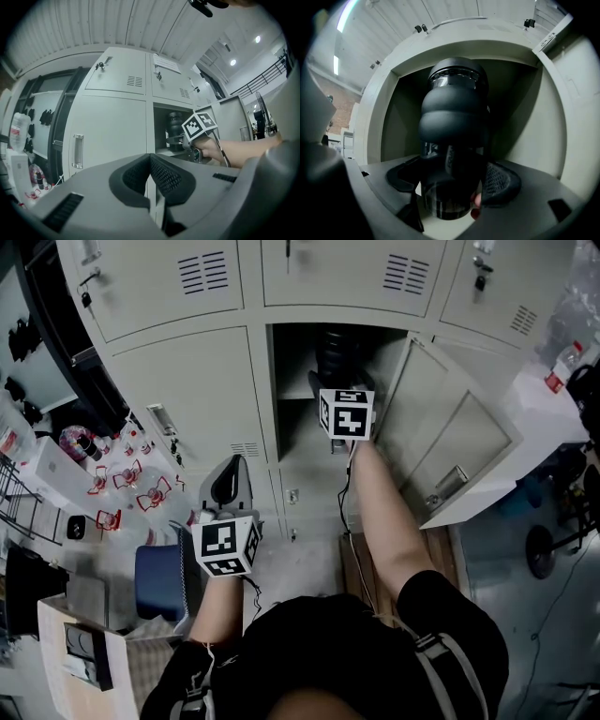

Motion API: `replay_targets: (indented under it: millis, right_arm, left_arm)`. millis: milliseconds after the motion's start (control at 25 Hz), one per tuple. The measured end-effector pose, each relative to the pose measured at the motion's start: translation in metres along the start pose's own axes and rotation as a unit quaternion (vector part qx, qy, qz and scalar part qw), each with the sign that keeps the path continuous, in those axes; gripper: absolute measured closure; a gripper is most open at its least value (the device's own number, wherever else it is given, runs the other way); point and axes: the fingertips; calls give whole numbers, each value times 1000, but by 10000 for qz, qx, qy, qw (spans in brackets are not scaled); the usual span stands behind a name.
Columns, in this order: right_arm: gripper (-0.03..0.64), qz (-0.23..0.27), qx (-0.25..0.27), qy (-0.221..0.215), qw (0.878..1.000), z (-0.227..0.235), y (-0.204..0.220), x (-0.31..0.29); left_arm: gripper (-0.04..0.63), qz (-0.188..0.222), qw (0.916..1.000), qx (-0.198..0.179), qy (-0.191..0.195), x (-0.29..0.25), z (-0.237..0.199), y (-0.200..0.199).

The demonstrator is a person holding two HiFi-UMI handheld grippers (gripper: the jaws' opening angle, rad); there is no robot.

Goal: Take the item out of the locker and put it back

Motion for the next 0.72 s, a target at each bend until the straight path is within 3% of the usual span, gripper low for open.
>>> replay_targets:
  millis: [720]
  right_arm:
    - [225,-93,-180,-33,9998,-6,31,59]
  left_arm:
    - [583,-61,9993,92,344,10,22,7]
Point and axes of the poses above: the fingertips, and each gripper's own axes: x backward along the fingers, z to its right, y out of its underside, and after that the axes turned 2 degrees about -z, right-handed
